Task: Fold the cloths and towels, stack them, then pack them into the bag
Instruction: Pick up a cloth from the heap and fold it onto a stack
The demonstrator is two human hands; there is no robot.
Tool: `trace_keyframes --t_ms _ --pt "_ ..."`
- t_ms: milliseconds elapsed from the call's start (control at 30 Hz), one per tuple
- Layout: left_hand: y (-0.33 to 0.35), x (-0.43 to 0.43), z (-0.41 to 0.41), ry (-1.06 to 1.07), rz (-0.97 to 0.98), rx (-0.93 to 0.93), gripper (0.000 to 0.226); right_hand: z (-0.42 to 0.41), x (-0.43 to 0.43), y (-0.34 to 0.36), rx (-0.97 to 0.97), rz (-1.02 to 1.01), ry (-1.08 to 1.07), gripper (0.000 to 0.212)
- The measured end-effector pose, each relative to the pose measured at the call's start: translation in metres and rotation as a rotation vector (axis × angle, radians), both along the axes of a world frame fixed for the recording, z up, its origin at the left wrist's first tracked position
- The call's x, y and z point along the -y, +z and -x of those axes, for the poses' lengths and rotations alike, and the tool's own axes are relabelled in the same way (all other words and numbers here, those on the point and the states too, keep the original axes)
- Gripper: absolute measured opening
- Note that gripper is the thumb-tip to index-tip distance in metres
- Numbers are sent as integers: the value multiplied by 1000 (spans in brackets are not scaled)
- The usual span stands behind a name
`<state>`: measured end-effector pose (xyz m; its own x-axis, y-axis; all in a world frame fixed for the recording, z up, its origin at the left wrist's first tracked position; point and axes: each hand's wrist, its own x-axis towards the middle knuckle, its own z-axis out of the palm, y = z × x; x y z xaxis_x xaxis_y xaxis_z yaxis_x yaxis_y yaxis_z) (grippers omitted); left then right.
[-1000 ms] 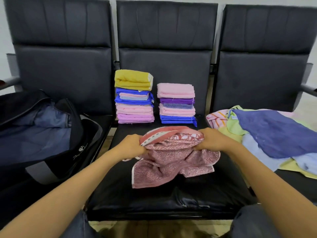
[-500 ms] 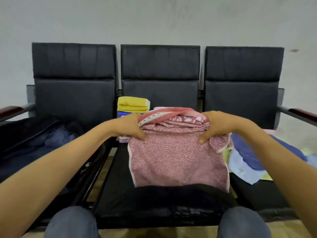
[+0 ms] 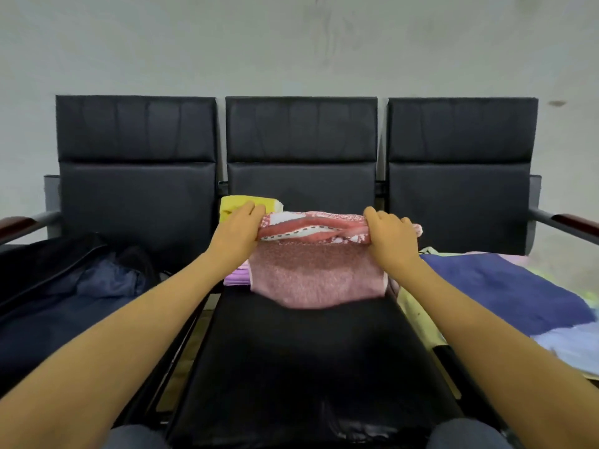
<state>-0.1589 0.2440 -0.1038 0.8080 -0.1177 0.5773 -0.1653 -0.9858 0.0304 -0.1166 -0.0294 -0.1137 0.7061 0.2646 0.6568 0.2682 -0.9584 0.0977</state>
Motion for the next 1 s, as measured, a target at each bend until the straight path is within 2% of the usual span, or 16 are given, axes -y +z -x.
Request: trace_keyframes --t_ms 100,167,333,433,500,567,633,700,800,900,1000 --pt "-8 -7 -1 -40 -71 18 28 -10 0 -12 131 55 39 37" --pt "-27 -9 2 -68 -57 -66 36 -8 2 -24 65 120 54 39" --pt "-103 -17 15 -125 15 -489 47 13 5 -77 -461 352 89 40" --pt "-134 -14 25 -142 148 -766 48 18 6 -112 -811 311 126 49" --pt "-150 -13 29 -106 149 -988 49 17 7 -132 -1067 264 150 60" --pt "-164 -17 28 -103 178 -1146 68 17 8 -145 -1294 176 194 75" --pt "-171 -23 25 -100 309 -1149 72 14 10 -152 -1386 -6 226 80" --pt "-174 -28 21 -115 481 -1050 55 9 11 -155 -1358 -168 266 62" --pt "-179 -37 13 -119 614 -907 26 -1 13 -157 -1287 -256 280 45" --pt "-180 -46 6 -101 597 -911 13 -16 21 -156 -1241 -227 258 21" --pt "-183 -47 3 -94 523 -899 7 -28 28 -155 -1264 -221 258 22"
